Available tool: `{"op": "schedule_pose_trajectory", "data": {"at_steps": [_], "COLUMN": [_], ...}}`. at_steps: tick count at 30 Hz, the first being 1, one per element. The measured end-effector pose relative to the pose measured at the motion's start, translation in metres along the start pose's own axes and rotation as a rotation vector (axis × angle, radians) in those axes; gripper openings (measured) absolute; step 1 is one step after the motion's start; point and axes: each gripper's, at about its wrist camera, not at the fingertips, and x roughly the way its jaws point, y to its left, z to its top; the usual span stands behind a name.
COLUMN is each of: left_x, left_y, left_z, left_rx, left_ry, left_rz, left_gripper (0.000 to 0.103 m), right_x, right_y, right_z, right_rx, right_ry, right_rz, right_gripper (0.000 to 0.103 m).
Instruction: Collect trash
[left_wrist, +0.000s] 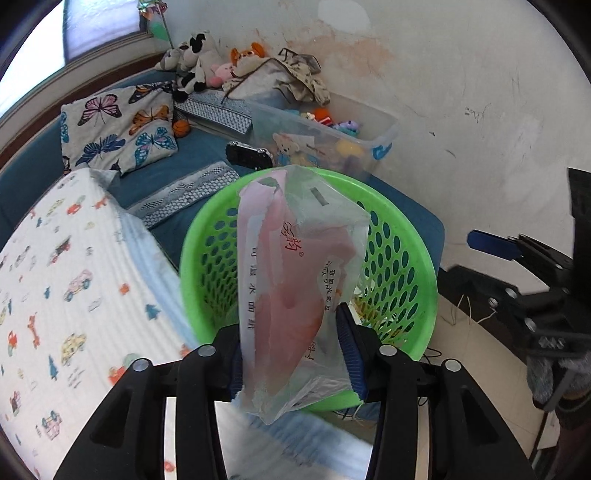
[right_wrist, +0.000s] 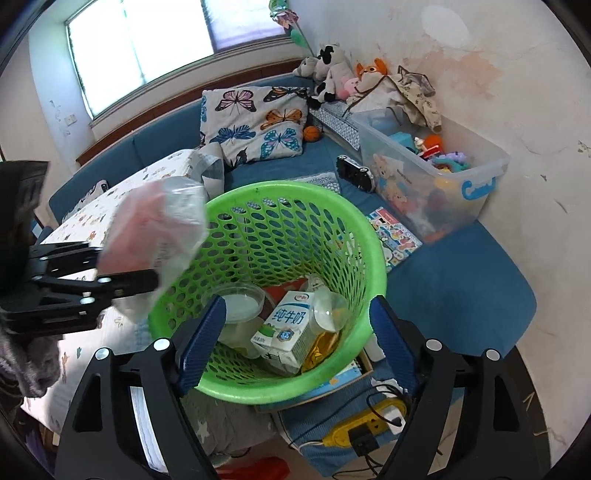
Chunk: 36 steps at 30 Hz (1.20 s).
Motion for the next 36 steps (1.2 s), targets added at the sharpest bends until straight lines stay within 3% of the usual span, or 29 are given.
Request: {"op": "schedule_pose_trajectory", "data": {"at_steps": [6,9,24,36], "left_x": [0.018,0.020,-0.015,-0.075], "left_y": [-0.007,-0.011,0.018,0.040], "left_z": [0.008,0.009,-0.013,-0.055], "left_rx": [-0.005,-0.008,-0.108,-0.145], "left_ry": [0.028,0.021,-0.051,-0.155], "left_rz": [-0.009,-0.011,-0.002,0.125], "left_gripper": [0.054,0.073,0.089,0.096], "right_x": [-0.003,-0.003,-0.008,-0.016], "right_y": [-0.001,0.002,0.020,0.074], "right_z": [-0.006,-0.009,-0.019,-0.032], "right_rx": [-0.002,-0.013,-0.026,-0.081], "right_ry": [0.004,0.008,0.000,0.007], "right_rz": [-0.001,-0.005,0.018,0.047], "right_gripper": [0.081,0.081,0.084,0.093]}}
